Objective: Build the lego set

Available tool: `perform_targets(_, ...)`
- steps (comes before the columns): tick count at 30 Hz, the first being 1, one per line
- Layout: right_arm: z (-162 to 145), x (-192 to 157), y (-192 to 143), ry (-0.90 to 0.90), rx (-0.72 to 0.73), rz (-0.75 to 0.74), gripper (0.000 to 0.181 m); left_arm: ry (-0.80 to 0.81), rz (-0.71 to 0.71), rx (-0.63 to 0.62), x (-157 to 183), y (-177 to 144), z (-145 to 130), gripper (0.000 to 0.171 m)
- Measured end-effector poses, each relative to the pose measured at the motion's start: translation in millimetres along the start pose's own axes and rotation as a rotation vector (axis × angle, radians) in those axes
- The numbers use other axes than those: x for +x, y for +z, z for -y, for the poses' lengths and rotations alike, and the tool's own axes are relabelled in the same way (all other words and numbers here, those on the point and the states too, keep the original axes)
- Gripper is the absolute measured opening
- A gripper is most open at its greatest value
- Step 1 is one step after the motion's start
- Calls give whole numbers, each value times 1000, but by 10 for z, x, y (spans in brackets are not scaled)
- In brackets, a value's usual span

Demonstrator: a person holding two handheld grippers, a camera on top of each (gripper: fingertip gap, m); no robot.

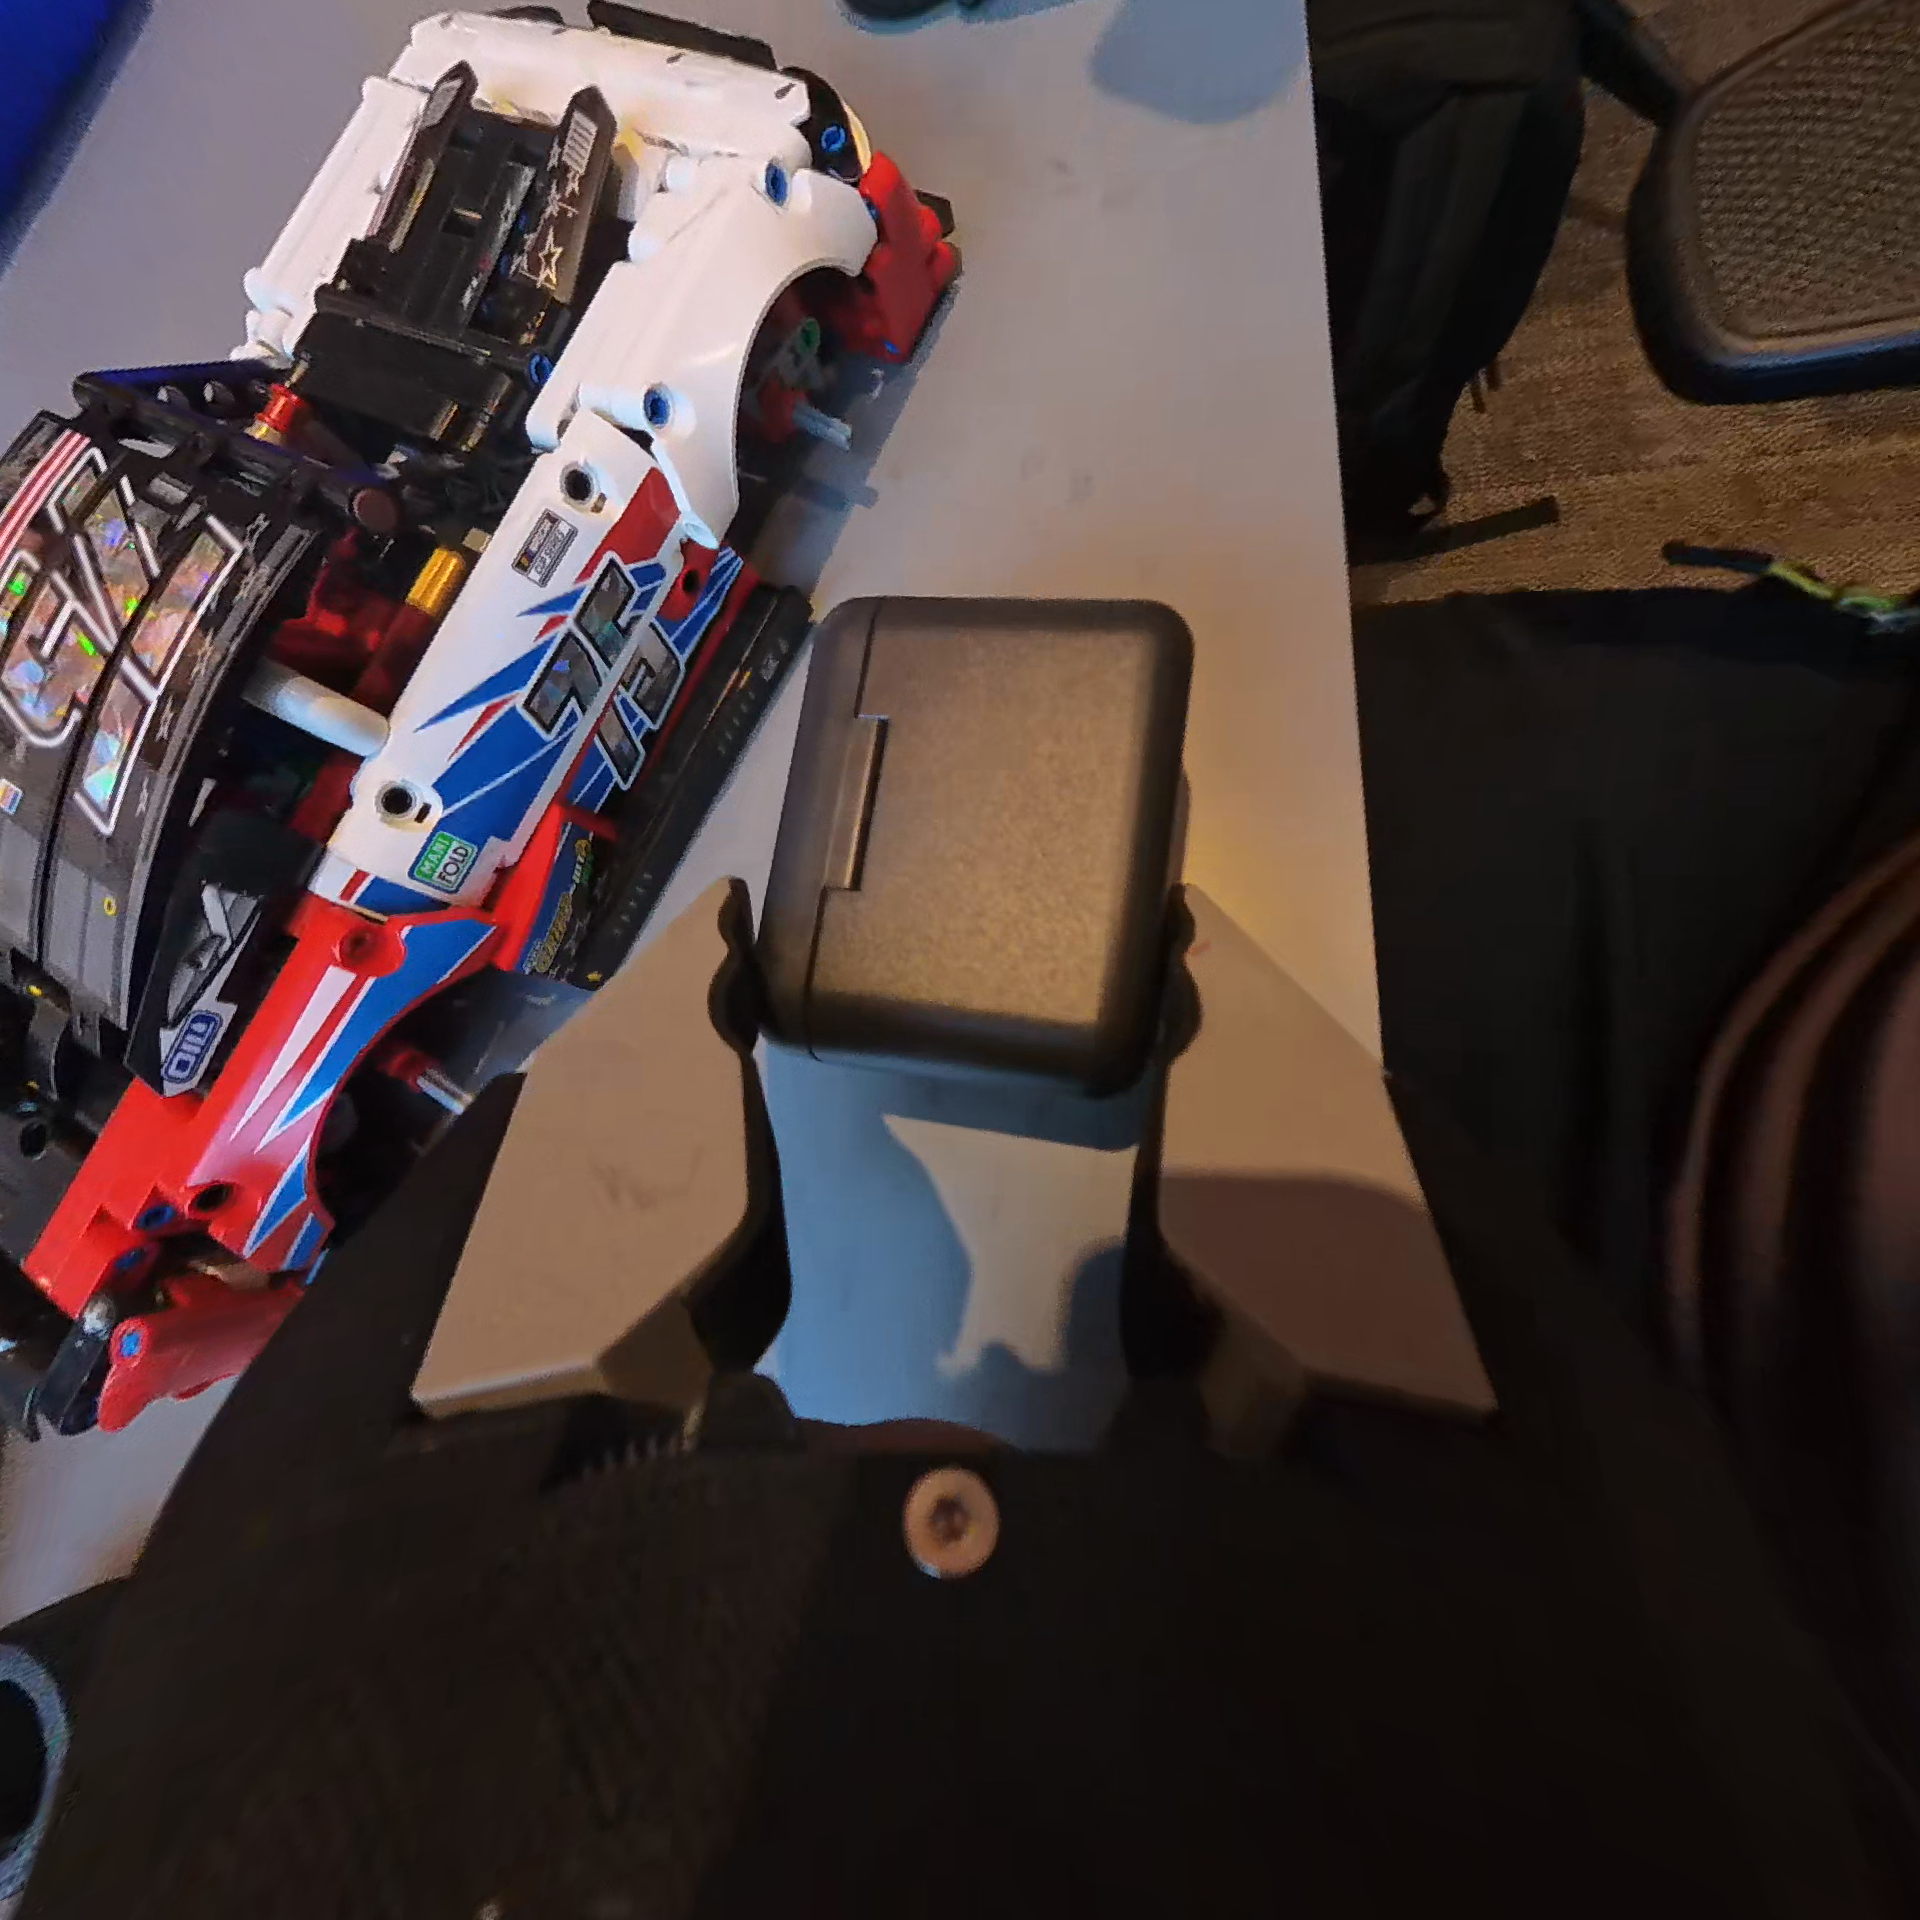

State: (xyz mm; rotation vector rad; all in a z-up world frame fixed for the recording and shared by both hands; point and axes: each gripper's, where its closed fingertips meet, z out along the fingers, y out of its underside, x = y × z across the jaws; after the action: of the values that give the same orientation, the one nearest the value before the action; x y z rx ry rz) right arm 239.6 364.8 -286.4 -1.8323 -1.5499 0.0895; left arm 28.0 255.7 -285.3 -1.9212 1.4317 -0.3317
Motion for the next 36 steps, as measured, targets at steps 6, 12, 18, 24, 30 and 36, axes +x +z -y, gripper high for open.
perform_targets(6, 230, -68, -113, 17, 112, 134, 65, -12, 64, -31, -18, 25, 35, 75)
perform_targets(12, 709, -152, 48, 143, 247, 371, 109, -110, 179, 97, -74, -311, 359, 70)
perform_targets(18, 739, -63, 342, 95, 203, 421, 108, 76, 353, 11, -391, -185, 826, 66)
perform_targets(24, 717, -85, 441, 119, 175, 565, 100, 258, 347, -166, -667, 393, 929, 65)
perform_targets(30, 733, -107, 437, 134, 209, 582, 100, 433, 385, -339, -726, 662, 805, 62)
perform_targets(36, 754, -135, 420, 150, 243, 592, 97, 567, 469, -388, -758, 667, 777, 48)
